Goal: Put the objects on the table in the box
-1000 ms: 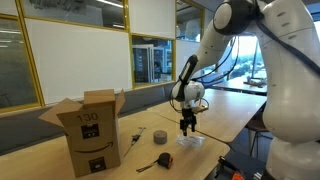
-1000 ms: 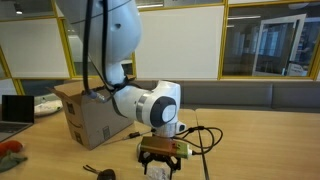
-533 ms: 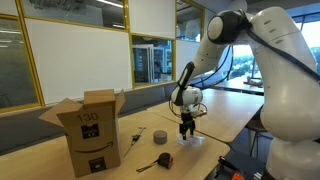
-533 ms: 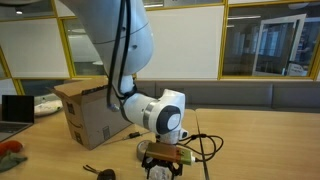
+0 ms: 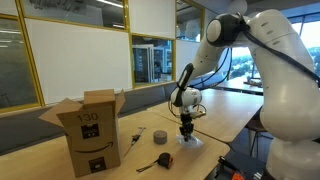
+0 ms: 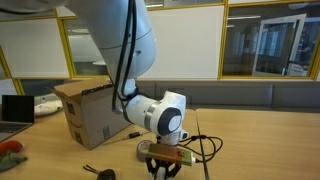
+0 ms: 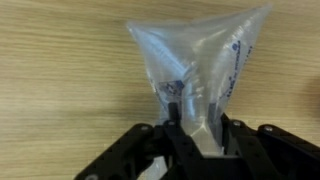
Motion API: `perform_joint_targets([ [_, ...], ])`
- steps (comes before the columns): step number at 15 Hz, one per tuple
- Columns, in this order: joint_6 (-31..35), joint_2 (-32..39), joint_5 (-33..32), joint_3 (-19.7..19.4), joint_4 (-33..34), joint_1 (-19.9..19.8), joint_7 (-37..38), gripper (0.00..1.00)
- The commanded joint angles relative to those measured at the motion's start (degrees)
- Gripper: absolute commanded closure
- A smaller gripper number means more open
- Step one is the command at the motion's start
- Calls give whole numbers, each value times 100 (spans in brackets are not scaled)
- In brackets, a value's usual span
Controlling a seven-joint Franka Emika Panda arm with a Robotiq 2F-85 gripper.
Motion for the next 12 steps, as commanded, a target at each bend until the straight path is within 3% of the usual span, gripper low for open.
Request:
perform_joint_targets([
  [1, -180, 22, 64, 66, 165, -81, -94, 92],
  [4, -419, -256, 134, 46, 86, -53, 33, 90],
  [6, -550, -571, 189, -2, -34, 8, 251, 95],
  [12, -542, -1919, 284, -87, -359, 392, 1187, 92],
])
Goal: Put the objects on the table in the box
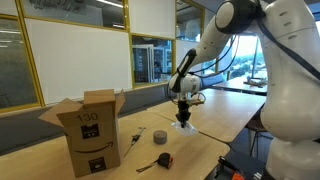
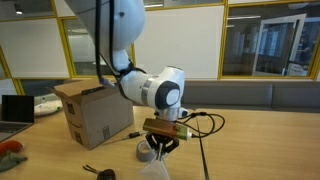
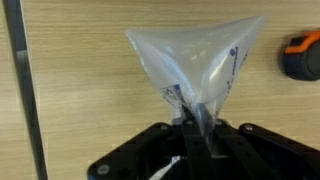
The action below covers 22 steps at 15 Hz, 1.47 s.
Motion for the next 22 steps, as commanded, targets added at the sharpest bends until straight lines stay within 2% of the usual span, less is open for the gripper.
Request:
perform_joint_targets([
  [1, -113, -1128, 152, -86, -308, 364, 704, 93],
  [6, -129, -2185, -159, -20, -179, 1008, 1904, 93],
  [11, -260, -2797, -770, 311, 160, 1565, 2910, 93],
  [16, -171, -2759, -932, 687, 662, 1939, 3355, 93],
  [22, -235, -2118, -1100, 1046, 1633, 2299, 3468, 93],
])
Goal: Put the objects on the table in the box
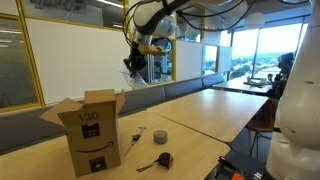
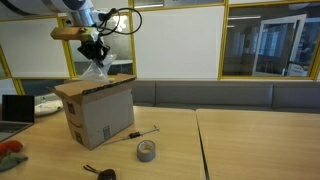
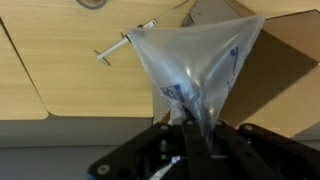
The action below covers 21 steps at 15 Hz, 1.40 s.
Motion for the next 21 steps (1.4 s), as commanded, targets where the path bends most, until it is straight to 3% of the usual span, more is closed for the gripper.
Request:
perform_joint_targets([
  [1, -140, 680, -398, 189, 988, 201, 298, 93],
  [6, -186, 1668, -702, 272, 2128, 554, 334, 93],
  [17, -856, 3771, 42, 83, 4161, 653, -187, 92],
  [18, -1011, 3912, 101, 50, 4305, 647, -176, 75],
  [19, -1222, 4052, 174, 26, 4458, 624, -172, 66],
  [21, -1551, 4316, 285, -33, 4743, 594, -153, 59],
])
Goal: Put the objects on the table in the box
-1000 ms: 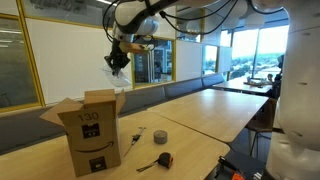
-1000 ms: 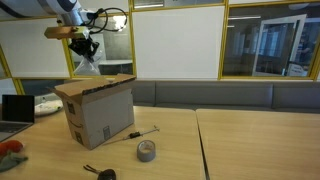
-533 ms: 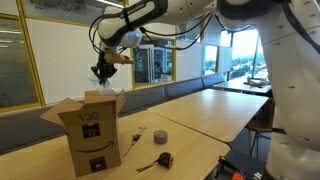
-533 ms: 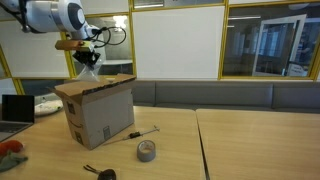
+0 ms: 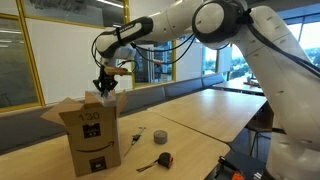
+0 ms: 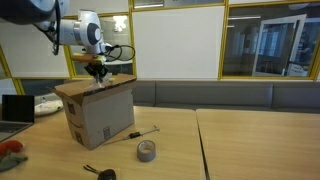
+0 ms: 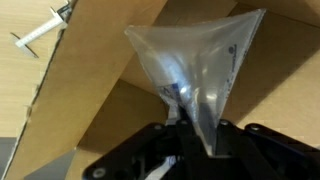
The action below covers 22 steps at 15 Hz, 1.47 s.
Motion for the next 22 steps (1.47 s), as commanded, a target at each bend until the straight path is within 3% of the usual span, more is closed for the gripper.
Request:
perform_joint_targets([
  [1, -690, 575, 271, -116, 874, -9, -84, 50],
  [8, -1014, 490, 331, -256, 972, -69, -1, 1],
  [16, -893, -509, 226, -367, 208, -256, 232, 0],
  [22, -676, -1996, 217, -673, -1408, -531, 660, 0],
])
